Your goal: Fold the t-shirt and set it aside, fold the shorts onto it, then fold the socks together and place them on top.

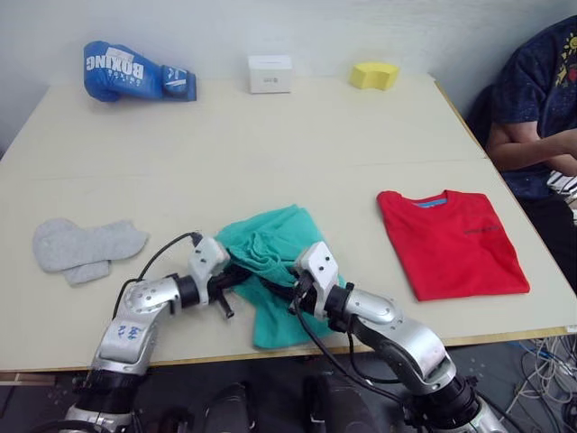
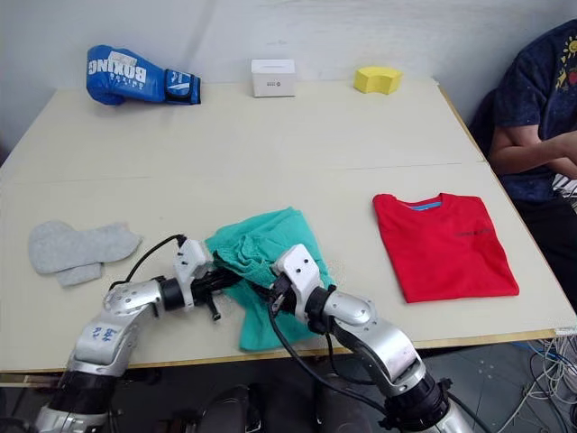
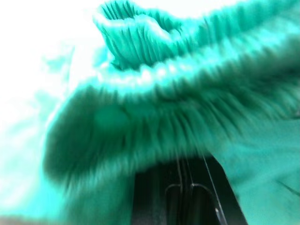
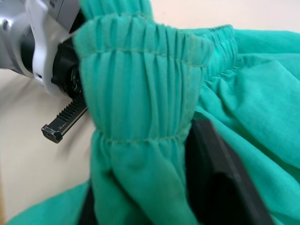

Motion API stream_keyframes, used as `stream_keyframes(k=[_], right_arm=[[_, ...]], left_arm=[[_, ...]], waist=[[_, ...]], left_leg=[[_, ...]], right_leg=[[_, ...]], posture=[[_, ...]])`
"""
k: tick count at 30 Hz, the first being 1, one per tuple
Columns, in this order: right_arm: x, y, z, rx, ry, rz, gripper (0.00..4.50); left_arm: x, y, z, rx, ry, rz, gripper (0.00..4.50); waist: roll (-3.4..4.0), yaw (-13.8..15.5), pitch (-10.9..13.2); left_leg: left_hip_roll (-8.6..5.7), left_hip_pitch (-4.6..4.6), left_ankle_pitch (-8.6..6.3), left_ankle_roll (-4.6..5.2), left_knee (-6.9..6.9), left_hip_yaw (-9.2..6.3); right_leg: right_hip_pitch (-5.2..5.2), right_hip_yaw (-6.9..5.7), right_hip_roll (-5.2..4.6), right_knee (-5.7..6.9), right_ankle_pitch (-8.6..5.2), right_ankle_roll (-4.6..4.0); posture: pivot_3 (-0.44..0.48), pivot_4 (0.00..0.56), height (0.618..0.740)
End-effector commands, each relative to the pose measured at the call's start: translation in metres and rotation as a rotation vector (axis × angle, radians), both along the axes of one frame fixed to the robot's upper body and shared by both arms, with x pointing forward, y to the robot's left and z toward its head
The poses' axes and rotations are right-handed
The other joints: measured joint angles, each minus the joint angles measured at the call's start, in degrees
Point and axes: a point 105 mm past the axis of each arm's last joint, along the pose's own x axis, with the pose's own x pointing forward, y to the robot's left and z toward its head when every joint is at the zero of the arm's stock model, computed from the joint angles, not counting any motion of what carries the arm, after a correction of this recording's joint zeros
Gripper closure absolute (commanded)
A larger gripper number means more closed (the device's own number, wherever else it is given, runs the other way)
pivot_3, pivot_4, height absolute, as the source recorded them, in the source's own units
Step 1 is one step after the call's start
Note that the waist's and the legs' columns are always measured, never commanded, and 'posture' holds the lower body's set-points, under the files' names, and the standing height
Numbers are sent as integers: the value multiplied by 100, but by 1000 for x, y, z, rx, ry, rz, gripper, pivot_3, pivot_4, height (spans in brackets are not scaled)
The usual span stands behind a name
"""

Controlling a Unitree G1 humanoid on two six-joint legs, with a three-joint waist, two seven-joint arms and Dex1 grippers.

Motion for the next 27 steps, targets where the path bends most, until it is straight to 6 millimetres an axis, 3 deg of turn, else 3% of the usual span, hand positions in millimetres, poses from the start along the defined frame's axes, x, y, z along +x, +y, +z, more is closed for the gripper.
stream_keyframes(k=[1,3,8,11,14,16,18,20,23,27], right_arm=[[-24,-4,27,124,28,216,2001],[-35,-14,29,124,61,319,1332],[-46,-47,45,140,160,468,1332],[-31,-66,54,148,175,441,1952],[16,-80,55,86,29,293,2977],[36,-81,50,3,-77,284,3650],[43,-78,37,-125,-190,344,4384],[51,-69,33,-150,-274,397,4447],[63,-56,30,-112,-312,438,4447],[73,-45,17,-142,-322,506,4447]], left_arm=[[-15,31,14,12,-37,-4,4500],[-25,49,20,11,-12,-8,4500],[-46,68,39,-12,79,-79,4500],[-49,59,62,-106,83,-139,4500],[-41,19,77,-186,-7,-240,4500],[-27,-1,72,-173,-38,-221,4500],[-17,-11,59,-109,-34,-187,4500],[-3,-19,50,-78,-65,-126,4500],[1,-36,41,-84,-73,-118,4500],[3,-33,12,46,-36,-62,4500]], waist=[[-2,-3,2],[-5,7,3],[-8,29,7],[-8,30,9],[-8,31,10],[-3,36,12],[-3,30,12],[-4,3,13],[-8,-21,21],[-3,-11,29]], left_leg=[[1,0,-1,0,-2,0],[1,0,-2,1,-5,-1],[-3,-7,-9,12,-5,-6],[-4,-9,-13,17,-5,-9],[-4,-7,-12,18,-4,-9],[-10,-1,-9,23,0,-7],[-16,-1,-6,28,4,-2],[-11,-3,-7,22,5,6],[-4,-8,16,-22,11,7],[1,-12,15,-26,32,7]], right_leg=[[-1,0,0,0,-2,-3],[-3,-2,-1,0,-4,-8],[-3,-9,-12,-9,-6,-12],[-2,-10,-15,-13,-5,-16],[1,-12,-14,-13,-3,-19],[11,-12,-14,-15,1,-14],[14,-8,-11,-17,6,-5],[8,-1,1,-21,6,-4],[-9,19,22,-15,4,0],[-20,35,27,1,4,-1]], posture=[[0,150,740],[0,150,740],[0,150,740],[0,150,740],[0,150,740],[0,150,740],[0,150,740],[0,150,740],[0,150,740],[0,150,740]])
